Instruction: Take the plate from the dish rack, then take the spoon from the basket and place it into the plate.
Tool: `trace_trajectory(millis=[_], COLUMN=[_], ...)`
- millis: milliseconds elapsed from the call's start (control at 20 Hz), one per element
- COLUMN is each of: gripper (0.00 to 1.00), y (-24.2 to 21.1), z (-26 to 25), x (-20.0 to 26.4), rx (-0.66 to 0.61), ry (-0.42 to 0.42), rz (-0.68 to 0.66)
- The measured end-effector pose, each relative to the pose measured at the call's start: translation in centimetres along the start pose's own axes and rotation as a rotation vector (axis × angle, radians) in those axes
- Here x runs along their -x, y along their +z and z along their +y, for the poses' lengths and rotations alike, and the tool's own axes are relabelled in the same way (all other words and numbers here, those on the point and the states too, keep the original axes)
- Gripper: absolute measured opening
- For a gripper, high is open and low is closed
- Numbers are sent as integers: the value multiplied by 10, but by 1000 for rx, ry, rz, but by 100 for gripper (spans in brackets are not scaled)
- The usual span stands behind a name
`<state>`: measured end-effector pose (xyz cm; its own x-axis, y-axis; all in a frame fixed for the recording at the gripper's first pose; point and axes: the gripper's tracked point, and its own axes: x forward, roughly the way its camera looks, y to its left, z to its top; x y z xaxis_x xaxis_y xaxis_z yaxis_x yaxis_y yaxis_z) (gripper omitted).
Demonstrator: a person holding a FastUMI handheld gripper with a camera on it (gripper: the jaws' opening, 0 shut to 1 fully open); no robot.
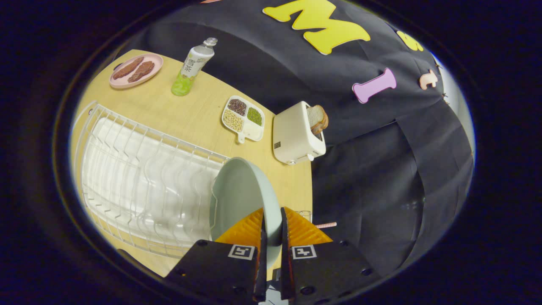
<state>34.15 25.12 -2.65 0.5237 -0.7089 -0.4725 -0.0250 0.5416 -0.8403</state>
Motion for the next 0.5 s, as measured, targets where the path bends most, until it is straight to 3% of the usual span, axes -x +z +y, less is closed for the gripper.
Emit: trace_trajectory(millis=[200, 400, 500], gripper=[18, 18, 18], y=[2, 3, 1], z=[-21, -33, -39], x=[5, 12, 16], rx=[-38, -115, -180], ry=[-124, -133, -94], rz=[-41, -99, -136])
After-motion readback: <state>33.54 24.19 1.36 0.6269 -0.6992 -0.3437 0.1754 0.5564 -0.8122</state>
